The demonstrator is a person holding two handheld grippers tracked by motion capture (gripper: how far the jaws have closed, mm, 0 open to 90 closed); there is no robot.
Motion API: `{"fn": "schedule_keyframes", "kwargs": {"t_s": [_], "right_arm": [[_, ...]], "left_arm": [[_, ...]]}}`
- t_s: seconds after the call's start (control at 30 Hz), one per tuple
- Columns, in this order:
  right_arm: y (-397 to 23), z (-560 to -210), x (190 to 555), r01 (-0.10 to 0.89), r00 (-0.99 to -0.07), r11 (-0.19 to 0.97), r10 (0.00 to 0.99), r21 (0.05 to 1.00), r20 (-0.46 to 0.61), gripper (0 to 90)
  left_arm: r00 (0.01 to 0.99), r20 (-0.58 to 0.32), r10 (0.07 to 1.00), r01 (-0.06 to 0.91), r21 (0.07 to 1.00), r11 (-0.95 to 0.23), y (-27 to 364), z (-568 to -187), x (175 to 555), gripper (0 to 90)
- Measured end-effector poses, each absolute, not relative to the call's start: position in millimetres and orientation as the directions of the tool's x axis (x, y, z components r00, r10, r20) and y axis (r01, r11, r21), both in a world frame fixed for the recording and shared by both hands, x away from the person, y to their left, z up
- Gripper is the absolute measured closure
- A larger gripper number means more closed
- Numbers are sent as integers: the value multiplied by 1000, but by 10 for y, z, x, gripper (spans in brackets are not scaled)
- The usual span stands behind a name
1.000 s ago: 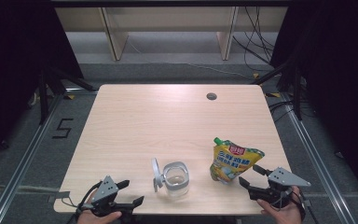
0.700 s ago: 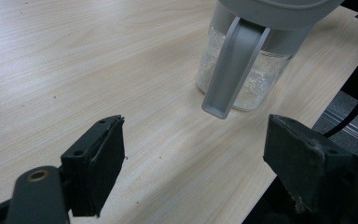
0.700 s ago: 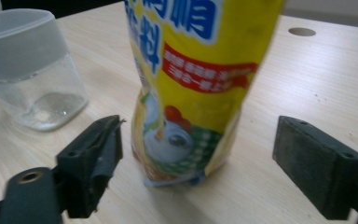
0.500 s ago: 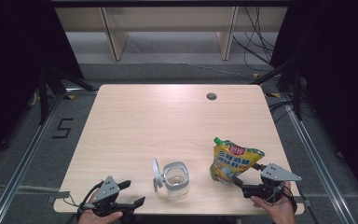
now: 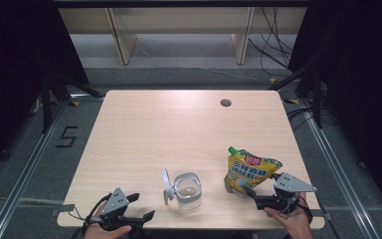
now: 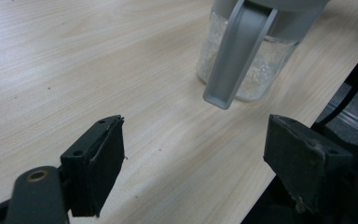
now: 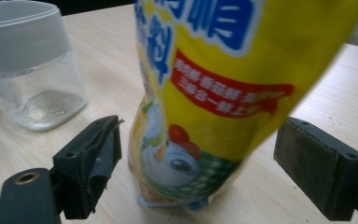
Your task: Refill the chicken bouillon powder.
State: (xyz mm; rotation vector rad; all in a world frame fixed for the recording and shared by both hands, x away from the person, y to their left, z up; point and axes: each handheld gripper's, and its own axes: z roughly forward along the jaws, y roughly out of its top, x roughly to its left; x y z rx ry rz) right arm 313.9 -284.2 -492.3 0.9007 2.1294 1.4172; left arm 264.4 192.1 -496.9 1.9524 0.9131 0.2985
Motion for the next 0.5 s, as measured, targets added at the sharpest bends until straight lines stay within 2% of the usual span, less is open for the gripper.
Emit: {"fn": "schedule_keyframes", "kwargs": {"t_s": [0.1,0.5], "right_arm": [[-2833,-4935,3144,276,-695,287,719,917,-16,156],[-2773,-4952,3180,241,-707,306,706,921,-50,158]], "left_arm": [[699,-133,702,477,819,-320,1937,-4964,2653,196],[691,-154,706,482,826,-292,1930,-4964,2639,198]]}}
